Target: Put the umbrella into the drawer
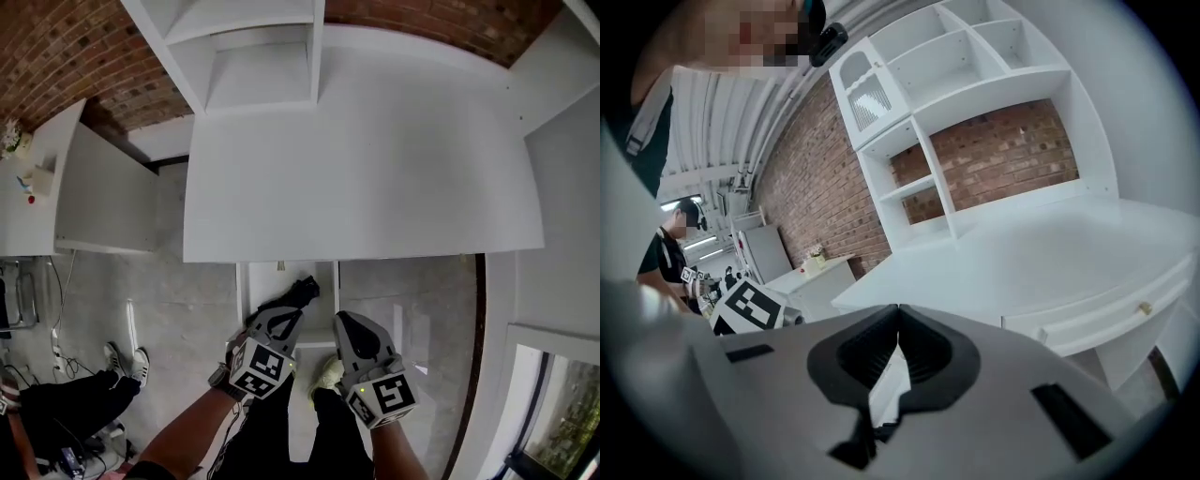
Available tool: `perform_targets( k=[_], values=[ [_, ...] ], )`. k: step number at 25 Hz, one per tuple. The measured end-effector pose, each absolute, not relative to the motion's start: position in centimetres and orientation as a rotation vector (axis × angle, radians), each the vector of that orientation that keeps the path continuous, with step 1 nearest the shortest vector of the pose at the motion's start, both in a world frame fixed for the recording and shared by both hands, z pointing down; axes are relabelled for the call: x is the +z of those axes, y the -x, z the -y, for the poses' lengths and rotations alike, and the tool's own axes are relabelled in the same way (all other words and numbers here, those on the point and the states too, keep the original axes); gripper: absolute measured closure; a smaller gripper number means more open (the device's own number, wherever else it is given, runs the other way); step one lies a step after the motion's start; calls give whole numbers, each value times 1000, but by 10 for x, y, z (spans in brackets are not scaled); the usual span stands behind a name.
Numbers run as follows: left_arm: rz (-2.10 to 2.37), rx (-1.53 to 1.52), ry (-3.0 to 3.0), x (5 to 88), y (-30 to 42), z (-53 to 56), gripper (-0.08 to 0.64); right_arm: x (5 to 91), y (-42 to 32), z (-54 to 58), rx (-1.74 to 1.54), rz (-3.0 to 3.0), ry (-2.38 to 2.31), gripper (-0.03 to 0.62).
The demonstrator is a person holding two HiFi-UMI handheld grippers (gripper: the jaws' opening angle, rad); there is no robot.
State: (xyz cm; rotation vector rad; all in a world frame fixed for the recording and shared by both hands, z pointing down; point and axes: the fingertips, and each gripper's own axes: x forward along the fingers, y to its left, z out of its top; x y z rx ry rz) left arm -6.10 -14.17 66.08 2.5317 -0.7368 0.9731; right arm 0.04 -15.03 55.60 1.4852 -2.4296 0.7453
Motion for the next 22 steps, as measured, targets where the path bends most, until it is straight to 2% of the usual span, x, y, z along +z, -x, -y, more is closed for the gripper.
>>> perform_targets(
  k=[22],
  values=[
    [1025, 474, -2520, 404, 92, 154, 554, 374, 11, 153, 555, 2542, -1519, 589]
  ],
)
